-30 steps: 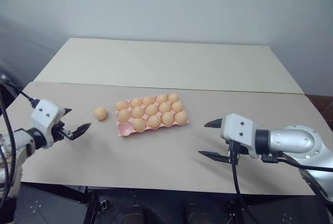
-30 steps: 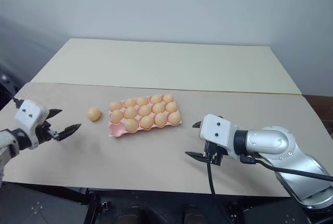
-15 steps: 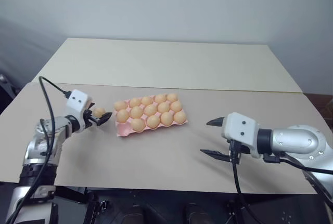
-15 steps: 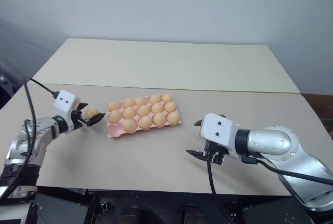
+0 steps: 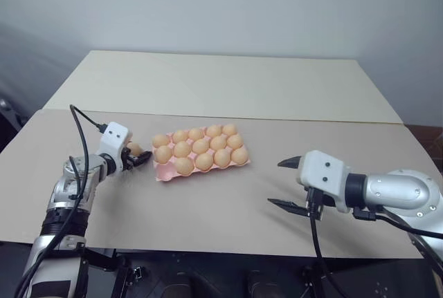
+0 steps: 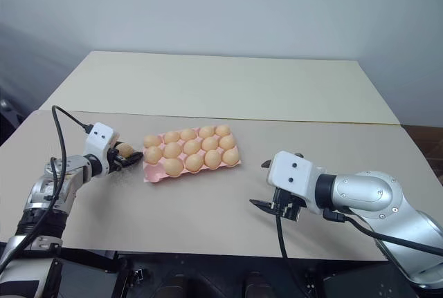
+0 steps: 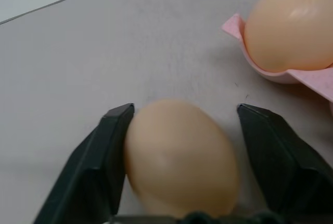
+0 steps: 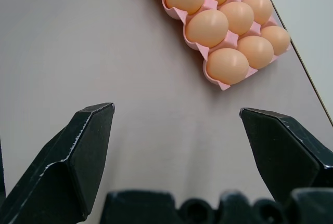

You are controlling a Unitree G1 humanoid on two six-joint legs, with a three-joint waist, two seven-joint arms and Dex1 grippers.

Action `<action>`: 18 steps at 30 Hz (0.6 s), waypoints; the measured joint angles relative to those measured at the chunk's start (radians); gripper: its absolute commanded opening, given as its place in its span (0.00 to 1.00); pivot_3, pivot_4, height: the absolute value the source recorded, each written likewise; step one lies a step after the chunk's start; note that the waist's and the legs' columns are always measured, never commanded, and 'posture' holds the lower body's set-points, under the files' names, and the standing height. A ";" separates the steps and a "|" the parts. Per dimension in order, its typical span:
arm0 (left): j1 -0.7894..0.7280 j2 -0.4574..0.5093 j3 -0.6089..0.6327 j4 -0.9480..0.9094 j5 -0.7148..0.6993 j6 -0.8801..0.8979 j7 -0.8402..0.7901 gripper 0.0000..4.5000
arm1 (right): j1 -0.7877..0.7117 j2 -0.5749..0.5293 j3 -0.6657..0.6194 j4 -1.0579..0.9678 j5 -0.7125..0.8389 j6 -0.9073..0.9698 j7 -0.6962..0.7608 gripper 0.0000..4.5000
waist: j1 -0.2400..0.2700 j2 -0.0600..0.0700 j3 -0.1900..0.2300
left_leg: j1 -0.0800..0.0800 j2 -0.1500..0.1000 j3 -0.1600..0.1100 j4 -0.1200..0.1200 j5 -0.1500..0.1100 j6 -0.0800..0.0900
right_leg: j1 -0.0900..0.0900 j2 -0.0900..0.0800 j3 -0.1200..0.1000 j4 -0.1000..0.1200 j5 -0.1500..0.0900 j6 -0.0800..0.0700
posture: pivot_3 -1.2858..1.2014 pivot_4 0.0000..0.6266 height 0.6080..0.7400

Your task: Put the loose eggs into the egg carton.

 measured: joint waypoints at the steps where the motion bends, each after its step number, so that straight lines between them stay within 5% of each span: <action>1: 0.000 0.000 -0.003 -0.001 0.004 0.000 0.000 0.46 | 0.000 0.000 0.000 0.000 0.000 0.000 0.000 1.00 | -0.001 0.000 0.000 | 0.000 0.000 0.000 0.000 0.000 0.000 | 0.000 0.000 0.000 0.000 0.000 0.000 | 0.52 0.24 1.00; 10: 0.066 0.071 0.024 -0.090 -0.005 0.003 -0.040 0.42 | -0.001 0.000 -0.002 0.001 0.001 0.000 0.001 1.00 | -0.003 0.000 0.000 | 0.000 0.000 0.000 0.000 0.000 0.000 | -0.001 0.000 0.000 0.000 0.000 0.000 | 0.52 0.24 1.00; 18: 0.257 0.146 0.196 -0.253 -0.218 -0.168 -0.336 0.42 | 0.025 0.034 -0.053 0.002 0.042 -0.060 0.028 1.00 | 0.002 0.000 0.000 | 0.000 0.000 0.000 0.000 0.000 0.000 | 0.000 0.000 0.000 -0.001 0.000 0.000 | 0.52 0.24 1.00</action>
